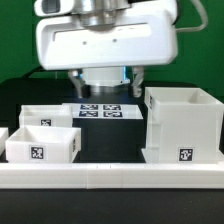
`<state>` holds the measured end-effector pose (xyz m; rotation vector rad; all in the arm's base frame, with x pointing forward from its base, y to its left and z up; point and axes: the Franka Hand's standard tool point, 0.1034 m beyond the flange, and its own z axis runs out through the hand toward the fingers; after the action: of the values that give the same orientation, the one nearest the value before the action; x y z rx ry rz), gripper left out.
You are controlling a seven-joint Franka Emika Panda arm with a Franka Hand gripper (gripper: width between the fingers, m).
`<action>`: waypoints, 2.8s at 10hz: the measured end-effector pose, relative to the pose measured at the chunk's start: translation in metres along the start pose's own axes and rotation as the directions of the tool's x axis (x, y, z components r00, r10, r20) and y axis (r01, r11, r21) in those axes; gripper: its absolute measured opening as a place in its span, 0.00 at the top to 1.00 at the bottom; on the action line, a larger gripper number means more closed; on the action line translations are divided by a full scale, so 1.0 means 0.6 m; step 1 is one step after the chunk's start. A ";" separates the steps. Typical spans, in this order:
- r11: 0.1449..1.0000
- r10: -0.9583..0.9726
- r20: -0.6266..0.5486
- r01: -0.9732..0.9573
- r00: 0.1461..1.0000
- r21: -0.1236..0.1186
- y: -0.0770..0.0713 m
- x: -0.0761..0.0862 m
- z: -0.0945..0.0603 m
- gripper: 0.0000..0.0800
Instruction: Assemble drawer
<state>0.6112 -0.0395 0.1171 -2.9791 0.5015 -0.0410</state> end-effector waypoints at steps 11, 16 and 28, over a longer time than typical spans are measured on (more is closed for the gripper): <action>0.996 -0.076 0.035 0.078 0.996 -0.035 0.099 -0.041 0.083 0.19; 0.995 -0.076 0.035 0.078 0.996 -0.054 0.110 -0.057 0.124 0.19; 0.991 -0.104 0.017 0.105 0.994 -0.080 0.122 -0.077 0.168 0.51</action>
Offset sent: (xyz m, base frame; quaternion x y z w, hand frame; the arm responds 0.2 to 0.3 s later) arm 0.0000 0.0000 0.0000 0.0000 0.0000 0.0000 1.0000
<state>0.5482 -0.0817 0.0075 -3.0803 0.3529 -0.0118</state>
